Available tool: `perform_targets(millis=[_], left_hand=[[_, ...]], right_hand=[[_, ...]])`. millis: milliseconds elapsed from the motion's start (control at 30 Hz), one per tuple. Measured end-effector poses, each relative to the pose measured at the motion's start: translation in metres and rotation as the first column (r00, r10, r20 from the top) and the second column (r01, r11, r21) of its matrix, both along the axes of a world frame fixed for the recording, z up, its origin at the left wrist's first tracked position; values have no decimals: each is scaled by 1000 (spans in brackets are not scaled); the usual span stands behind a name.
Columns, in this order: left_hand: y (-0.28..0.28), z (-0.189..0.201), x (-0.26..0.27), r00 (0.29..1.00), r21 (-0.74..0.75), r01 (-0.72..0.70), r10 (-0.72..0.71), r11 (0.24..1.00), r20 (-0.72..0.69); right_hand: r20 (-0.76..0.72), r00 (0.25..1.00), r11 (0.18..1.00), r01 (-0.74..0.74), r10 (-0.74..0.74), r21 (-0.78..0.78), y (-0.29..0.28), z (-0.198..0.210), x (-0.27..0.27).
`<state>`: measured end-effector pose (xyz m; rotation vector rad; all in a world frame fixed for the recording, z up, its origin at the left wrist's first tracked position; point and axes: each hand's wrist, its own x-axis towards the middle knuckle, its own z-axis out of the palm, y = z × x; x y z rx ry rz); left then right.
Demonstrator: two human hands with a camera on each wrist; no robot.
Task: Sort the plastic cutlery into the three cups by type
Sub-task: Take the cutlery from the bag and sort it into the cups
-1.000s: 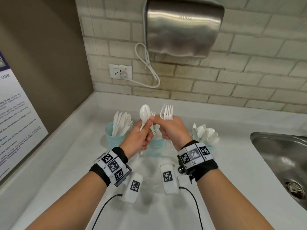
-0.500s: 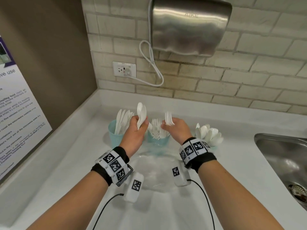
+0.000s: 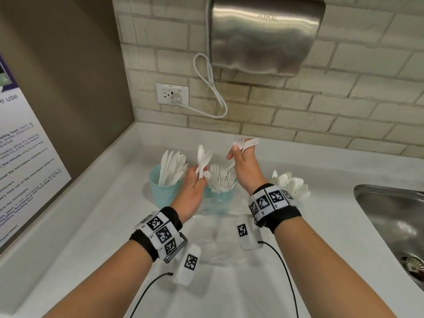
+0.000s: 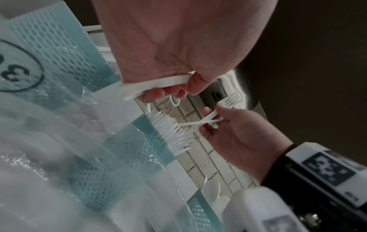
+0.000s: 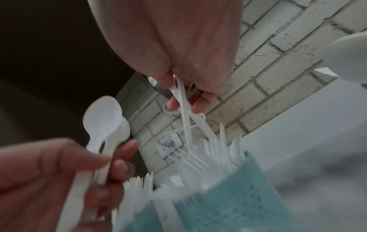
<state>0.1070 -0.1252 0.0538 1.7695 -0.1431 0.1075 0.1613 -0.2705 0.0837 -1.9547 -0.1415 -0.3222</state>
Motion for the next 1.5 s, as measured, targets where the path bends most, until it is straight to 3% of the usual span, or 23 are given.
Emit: perform_targets(millis=[167,300,433,600,633,700,767,833,967,1067,1167,1233,1333,1367,1433,1500], left_hand=[[0,-5,1,1000,-6,5,-5,1000,-1],[-2,-7,-1,999,27,40,-40,999,16],[-5,-3,-3,996,40,57,-60,998,66],[-17,-4,0,990,96,-7,-6,995,141],[-20,-4,1,989,119,-26,8,993,146],[-28,-4,1,990,170,-39,15,985,139],[-39,-2,0,993,201,1,-25,980,117],[-55,2,-2,986,203,81,-108,976,126],[-86,9,-3,967,220,227,-246,949,62],[-91,12,3,959,473,200,-271,858,86],[-76,18,12,941,639,-52,-176,768,288],[-58,23,23,896,619,-284,-27,733,443],[-36,21,47,908,676,-378,111,633,404],[-31,19,55,936,706,-330,119,626,332],[-25,19,64,970,680,-219,82,699,229],[-26,18,64,973,614,-162,21,772,230]], right_hand=[[-141,988,966,-94,61,-242,2,-26,9],[-198,974,978,-138,106,-155,6,-28,6],[-97,995,998,-12,6,-65,3,-20,-2],[42,999,942,41,-28,-334,-6,-18,-7],[39,998,956,51,-41,-288,-8,-14,-13],[-10,1000,1000,-13,13,-15,-11,-1,-29],[-55,988,966,-126,142,226,-15,6,-42],[-68,981,965,-166,183,203,-19,5,-50],[-49,995,991,-81,86,103,-44,7,-52],[10,1000,997,26,-27,68,-73,18,-51],[63,984,986,161,-164,51,-103,22,-46],[61,968,969,241,-244,58,-117,19,-45],[22,952,952,305,-306,19,-125,9,-44],[-12,951,951,309,-309,0,-125,4,-44],[-98,947,952,302,-305,-49,-124,-6,-43],[-156,939,952,296,-305,-80,-123,-15,-43]])
